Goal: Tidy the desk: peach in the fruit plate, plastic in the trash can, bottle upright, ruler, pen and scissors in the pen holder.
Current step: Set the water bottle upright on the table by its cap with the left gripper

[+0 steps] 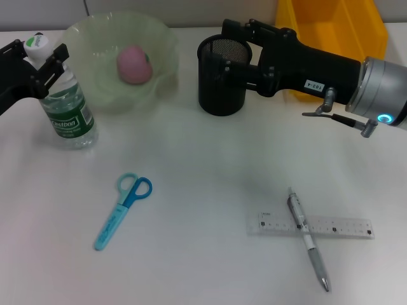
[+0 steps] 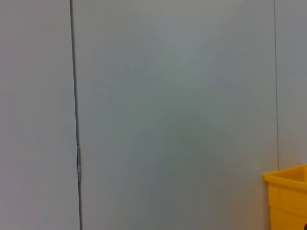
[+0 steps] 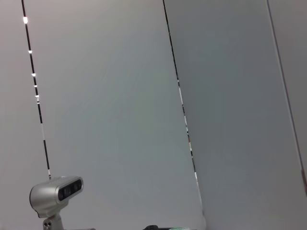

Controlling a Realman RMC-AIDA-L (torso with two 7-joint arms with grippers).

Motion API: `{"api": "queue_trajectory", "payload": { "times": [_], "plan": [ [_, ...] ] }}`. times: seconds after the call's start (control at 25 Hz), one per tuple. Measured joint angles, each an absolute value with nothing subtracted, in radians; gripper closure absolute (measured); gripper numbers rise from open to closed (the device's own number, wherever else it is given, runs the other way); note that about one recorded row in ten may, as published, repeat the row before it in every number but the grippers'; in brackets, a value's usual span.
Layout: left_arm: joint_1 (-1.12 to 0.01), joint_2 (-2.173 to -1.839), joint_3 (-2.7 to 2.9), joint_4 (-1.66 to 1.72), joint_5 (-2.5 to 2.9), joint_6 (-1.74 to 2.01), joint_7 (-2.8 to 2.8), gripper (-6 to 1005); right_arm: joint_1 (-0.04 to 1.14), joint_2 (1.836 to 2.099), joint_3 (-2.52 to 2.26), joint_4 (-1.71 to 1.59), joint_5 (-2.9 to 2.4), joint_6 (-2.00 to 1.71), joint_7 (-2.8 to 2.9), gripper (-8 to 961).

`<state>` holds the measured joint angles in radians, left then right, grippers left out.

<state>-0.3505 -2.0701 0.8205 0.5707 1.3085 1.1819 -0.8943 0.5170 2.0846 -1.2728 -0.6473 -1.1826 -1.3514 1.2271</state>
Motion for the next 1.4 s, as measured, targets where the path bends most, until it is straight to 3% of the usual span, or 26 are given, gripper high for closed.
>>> {"api": "queue_trajectory", "payload": {
  "times": [1.4],
  "plan": [
    [-0.350,-2.069,0.821,0.568,1.301,1.237,-0.870,508,0.517,2.086,-1.271,-0.647,-1.183,-1.351,1.227,231]
  ]
}}
